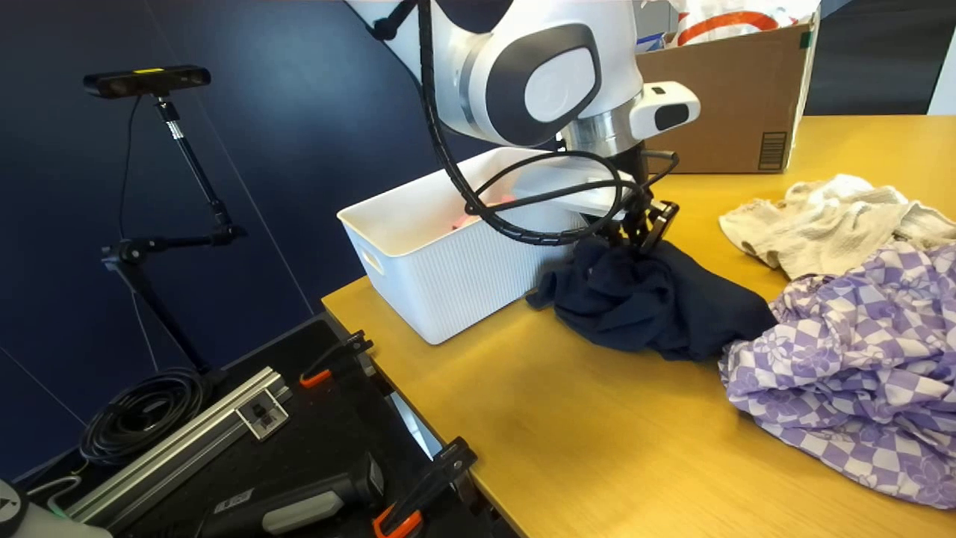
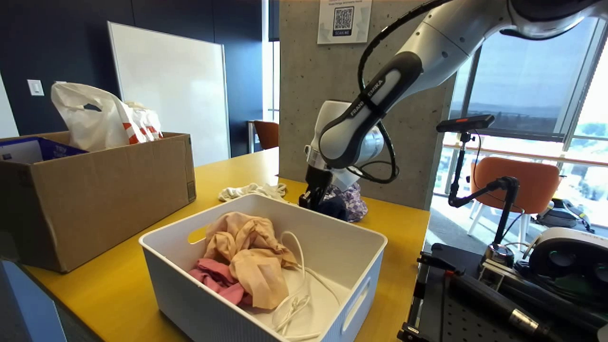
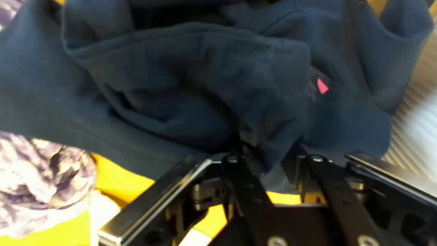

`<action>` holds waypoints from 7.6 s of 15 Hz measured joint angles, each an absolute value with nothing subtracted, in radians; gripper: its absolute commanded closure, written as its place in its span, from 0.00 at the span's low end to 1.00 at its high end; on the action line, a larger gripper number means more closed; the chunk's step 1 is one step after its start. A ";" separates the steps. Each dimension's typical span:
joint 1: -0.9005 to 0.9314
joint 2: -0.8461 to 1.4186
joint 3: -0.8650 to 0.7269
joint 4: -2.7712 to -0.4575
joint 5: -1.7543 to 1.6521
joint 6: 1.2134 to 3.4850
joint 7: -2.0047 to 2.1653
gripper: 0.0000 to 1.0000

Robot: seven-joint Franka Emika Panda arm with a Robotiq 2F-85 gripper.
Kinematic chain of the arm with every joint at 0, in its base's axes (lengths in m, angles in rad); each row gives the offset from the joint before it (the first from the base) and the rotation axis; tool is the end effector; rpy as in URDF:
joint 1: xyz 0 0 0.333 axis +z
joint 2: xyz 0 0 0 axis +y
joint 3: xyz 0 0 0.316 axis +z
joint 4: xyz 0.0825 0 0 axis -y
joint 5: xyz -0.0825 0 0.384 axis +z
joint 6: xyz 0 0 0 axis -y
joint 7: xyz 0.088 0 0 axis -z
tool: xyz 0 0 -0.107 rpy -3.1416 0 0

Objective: Remove the objects inside the basket

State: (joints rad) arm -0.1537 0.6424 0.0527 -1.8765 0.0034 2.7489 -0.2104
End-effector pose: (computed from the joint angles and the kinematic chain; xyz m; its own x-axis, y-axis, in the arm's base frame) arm 0.6529 -0.0687 0.1892 0.9688 0.0914 0.2304 0.0904 -0.9958 0.0149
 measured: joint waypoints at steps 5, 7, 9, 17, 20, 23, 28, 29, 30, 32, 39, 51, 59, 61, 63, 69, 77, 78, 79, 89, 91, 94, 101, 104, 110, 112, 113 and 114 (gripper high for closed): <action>-0.193 0.448 0.054 -1.916 0.004 2.681 -0.218 0.00; -0.173 0.364 0.057 -1.906 0.003 2.622 -0.221 0.00; -0.131 0.301 0.065 -1.871 0.003 2.556 -0.222 0.00; 0.051 0.384 0.157 -1.590 0.078 2.244 -0.216 0.00; 0.073 0.450 0.168 -1.577 0.102 2.217 -0.216 0.00; 0.080 0.532 0.177 -1.559 0.117 2.213 -0.217 0.00; 0.114 0.696 0.192 -1.475 0.120 2.209 -0.216 0.00; 0.121 0.730 0.194 -1.448 0.120 2.198 -0.215 0.00; 0.131 0.761 0.196 -1.421 0.120 2.181 -0.209 0.00; 0.153 0.810 0.196 -1.375 0.119 2.144 -0.184 0.00; 0.215 0.844 0.157 -1.324 0.070 1.998 -0.021 0.00; 0.270 0.904 0.053 -1.306 -0.097 1.925 0.169 0.26; 0.305 0.915 0.035 -1.281 -0.130 1.945 0.239 0.87; 0.305 0.912 0.034 -1.279 -0.131 1.945 0.247 0.99; 0.305 0.898 0.031 -1.280 -0.131 1.945 0.250 1.00; 0.302 0.713 -0.012 -1.376 -0.161 1.944 0.278 0.98; 0.256 0.298 -0.062 -1.666 -0.325 1.943 0.403 0.98; 0.245 0.246 -0.063 -1.701 -0.353 1.940 0.423 0.98; 0.232 0.194 -0.063 -1.736 -0.381 1.933 0.443 0.98; 0.057 -0.325 -0.008 -1.981 -0.547 1.697 0.494 0.98; 0.026 -0.434 0.014 -2.022 -0.549 1.636 0.478 0.98; 0.008 -0.565 0.030 -2.113 -0.541 1.616 0.451 0.98; 0.001 -0.605 0.036 -2.367 -0.506 1.805 0.464 0.98; -0.011 -0.600 0.039 -2.434 -0.506 1.890 0.466 0.98; -0.063 -0.560 0.048 -2.463 -0.508 2.016 0.462 0.98; -0.091 -0.524 0.048 -2.446 -0.513 2.080 0.462 0.98; -0.104 -0.502 0.048 -2.433 -0.514 2.114 0.462 0.98; -0.113 -0.477 0.048 -2.421 -0.514 2.148 0.462 0.98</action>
